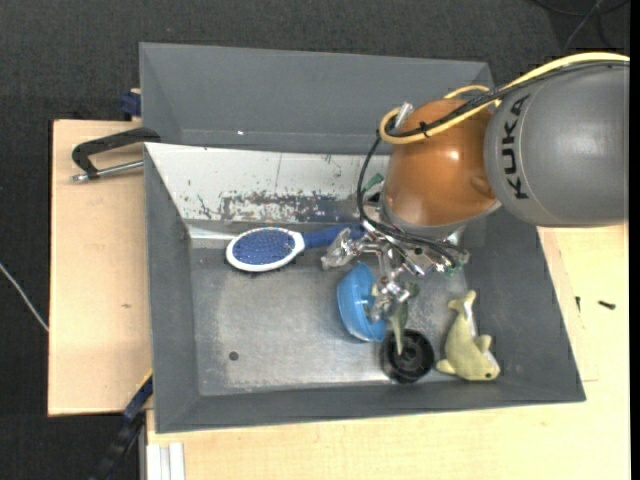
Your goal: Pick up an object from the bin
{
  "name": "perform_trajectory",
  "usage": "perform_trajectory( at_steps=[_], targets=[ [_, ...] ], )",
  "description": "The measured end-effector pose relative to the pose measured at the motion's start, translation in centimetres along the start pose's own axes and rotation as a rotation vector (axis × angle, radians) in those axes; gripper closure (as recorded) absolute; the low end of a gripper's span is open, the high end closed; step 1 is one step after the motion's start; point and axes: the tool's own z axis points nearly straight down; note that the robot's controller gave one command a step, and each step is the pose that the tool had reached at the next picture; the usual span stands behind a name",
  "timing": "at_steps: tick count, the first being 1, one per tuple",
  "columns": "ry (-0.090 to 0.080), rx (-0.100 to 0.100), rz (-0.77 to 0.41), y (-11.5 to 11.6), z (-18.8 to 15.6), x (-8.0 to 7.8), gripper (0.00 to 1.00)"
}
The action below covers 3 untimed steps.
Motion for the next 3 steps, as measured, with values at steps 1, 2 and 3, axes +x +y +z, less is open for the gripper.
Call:
perform_trajectory(
  at_steps=[1, 2, 3],
  targets=[
    [0.001, -0.002, -0.426, 0.6, 0.1, -1.7, 0.00],
    [0.003, -0.006, -0.870, 0.9, 1.4, -3.5, 0.00],
    [0.024, 0.003, -1.185, 5.9, 2.1, -9.0, 0.00]
  ],
)
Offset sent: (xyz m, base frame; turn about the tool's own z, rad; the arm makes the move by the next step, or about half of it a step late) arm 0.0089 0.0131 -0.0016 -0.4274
